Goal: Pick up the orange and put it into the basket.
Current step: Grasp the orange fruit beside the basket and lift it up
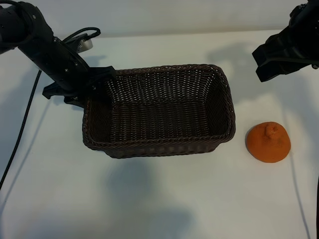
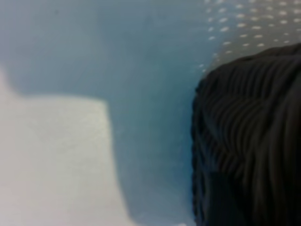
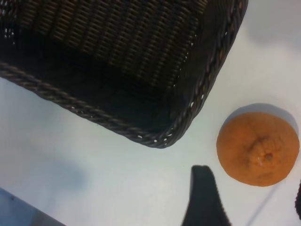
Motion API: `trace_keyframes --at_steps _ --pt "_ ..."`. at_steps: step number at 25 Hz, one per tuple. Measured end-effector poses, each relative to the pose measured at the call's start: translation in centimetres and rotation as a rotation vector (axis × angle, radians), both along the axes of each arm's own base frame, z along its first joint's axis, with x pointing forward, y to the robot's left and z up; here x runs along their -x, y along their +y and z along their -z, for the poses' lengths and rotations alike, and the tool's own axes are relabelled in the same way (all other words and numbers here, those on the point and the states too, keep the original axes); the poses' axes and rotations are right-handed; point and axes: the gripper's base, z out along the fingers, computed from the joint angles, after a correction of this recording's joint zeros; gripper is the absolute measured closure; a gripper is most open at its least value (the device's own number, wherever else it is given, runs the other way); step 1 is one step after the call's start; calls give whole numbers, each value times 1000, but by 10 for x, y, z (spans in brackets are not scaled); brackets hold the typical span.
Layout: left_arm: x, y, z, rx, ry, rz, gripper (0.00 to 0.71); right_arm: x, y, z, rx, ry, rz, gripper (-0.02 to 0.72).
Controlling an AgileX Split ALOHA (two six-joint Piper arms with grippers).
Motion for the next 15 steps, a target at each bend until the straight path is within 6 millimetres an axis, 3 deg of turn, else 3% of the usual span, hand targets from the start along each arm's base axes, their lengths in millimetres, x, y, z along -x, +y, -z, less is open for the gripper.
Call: trace_keyframes --at_steps 15 --pt "3 1 0 3 31 10 224 0 0 0 0 0 -1 248"
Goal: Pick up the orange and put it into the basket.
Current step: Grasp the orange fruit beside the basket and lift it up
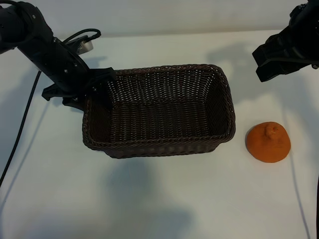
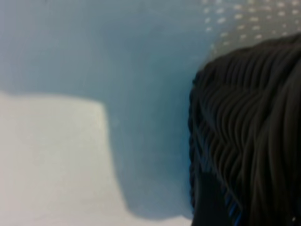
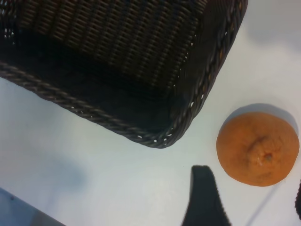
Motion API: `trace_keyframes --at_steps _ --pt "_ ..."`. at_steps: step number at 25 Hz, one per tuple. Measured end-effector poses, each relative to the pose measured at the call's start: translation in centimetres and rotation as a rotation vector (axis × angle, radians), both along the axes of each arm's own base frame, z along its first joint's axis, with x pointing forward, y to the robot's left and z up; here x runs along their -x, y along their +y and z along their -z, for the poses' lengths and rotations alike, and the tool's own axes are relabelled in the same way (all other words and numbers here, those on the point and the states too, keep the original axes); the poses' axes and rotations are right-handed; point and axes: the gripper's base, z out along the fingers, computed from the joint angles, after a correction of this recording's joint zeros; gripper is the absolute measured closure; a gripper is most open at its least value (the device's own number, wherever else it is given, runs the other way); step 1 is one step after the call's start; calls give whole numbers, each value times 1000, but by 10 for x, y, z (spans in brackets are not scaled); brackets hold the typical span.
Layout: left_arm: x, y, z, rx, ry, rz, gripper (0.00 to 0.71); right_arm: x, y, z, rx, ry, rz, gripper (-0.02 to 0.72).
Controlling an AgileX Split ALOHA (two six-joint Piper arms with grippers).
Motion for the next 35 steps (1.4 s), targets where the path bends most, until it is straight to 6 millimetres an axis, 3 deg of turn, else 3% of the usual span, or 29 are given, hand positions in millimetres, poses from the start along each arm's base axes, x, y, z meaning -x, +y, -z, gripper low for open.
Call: trace_keyframes --at_steps 7,23,27,35 --pt "2 5 -3 2 20 -1 223 0 0 0 0 1 0 248" --pt "20 16 -37 -66 64 22 221 0 0 0 1 1 -1 248" --pt "25 17 -54 -65 30 25 221 0 0 0 1 1 -1 248" --pt "44 22 -112 -73 -137 38 221 0 0 0 0 1 0 248"
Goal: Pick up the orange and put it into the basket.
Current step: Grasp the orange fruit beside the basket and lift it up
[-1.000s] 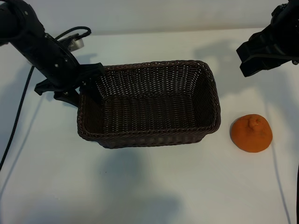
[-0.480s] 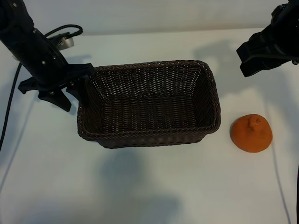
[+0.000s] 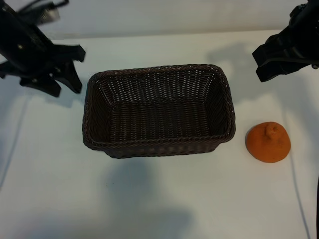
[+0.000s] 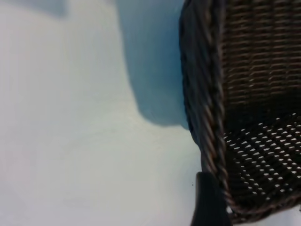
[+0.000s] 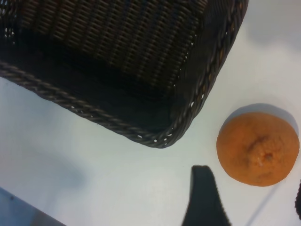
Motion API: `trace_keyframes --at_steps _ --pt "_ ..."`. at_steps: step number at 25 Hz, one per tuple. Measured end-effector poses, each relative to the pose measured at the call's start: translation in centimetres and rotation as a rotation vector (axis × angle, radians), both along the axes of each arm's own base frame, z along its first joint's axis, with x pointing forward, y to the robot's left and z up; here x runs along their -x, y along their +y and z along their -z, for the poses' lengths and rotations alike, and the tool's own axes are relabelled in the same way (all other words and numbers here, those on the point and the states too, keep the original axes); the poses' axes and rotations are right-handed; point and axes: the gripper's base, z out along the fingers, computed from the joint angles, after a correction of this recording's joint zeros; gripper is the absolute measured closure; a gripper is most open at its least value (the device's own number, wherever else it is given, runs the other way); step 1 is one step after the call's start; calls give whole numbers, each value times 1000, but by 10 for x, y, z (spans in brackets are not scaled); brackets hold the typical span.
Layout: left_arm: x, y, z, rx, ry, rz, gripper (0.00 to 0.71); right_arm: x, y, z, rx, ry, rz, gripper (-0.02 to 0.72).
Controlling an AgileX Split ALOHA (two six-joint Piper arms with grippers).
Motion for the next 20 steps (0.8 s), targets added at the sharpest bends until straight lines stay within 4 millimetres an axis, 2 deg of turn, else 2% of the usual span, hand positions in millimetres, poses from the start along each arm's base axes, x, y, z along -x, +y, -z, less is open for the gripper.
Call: trace_keyframes --at_steps 4,7,20 --pt "12 4 -26 9 -79 -8 221 0 0 0 0 0 0 248" --pt "17 13 -36 11 -111 -34 221 0 0 0 1 3 -1 248" --pt "19 6 -44 124 -141 11 221 1 0 0 1 6 -2 248"
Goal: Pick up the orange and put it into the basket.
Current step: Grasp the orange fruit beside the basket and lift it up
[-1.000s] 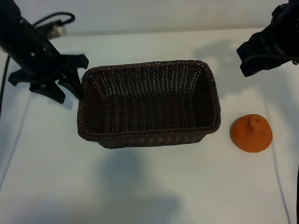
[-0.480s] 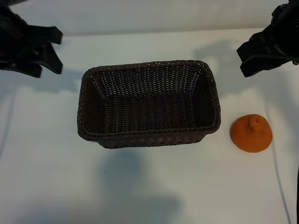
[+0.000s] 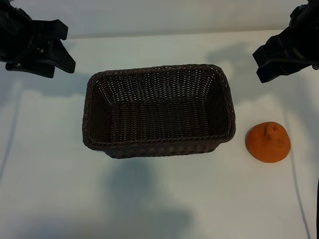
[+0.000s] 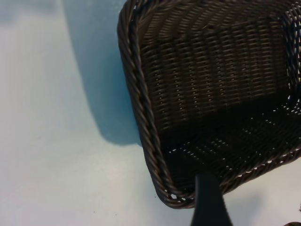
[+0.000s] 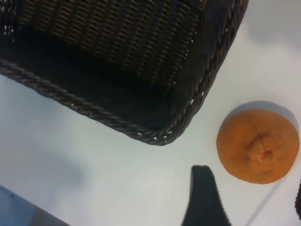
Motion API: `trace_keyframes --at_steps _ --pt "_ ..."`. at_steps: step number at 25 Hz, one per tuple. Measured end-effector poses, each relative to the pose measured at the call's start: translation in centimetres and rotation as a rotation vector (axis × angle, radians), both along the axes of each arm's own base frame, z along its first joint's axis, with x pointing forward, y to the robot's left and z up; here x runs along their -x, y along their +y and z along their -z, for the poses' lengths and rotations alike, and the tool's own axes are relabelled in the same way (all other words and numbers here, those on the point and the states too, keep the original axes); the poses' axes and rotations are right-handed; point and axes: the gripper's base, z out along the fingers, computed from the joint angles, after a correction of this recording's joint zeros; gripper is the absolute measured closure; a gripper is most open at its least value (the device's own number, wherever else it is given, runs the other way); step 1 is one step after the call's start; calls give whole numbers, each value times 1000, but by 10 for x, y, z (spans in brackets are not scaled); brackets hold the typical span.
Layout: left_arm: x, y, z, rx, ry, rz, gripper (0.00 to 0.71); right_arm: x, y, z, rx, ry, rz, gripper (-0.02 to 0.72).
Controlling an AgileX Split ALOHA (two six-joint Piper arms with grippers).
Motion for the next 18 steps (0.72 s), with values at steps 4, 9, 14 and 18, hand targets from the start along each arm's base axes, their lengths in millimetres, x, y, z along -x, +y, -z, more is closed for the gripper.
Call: trace_keyframes --at_steps 4,9,14,18 --pt "0 0 0 2 0 0 221 0 0 0 0 0 0 248" --pt "2 0 3 1 4 17 221 0 0 0 0 0 0 248" --pt "9 0 23 -5 67 43 220 0 0 0 -1 -5 1 248" --pt "10 -3 23 27 65 62 221 -1 0 0 -1 -6 1 248"
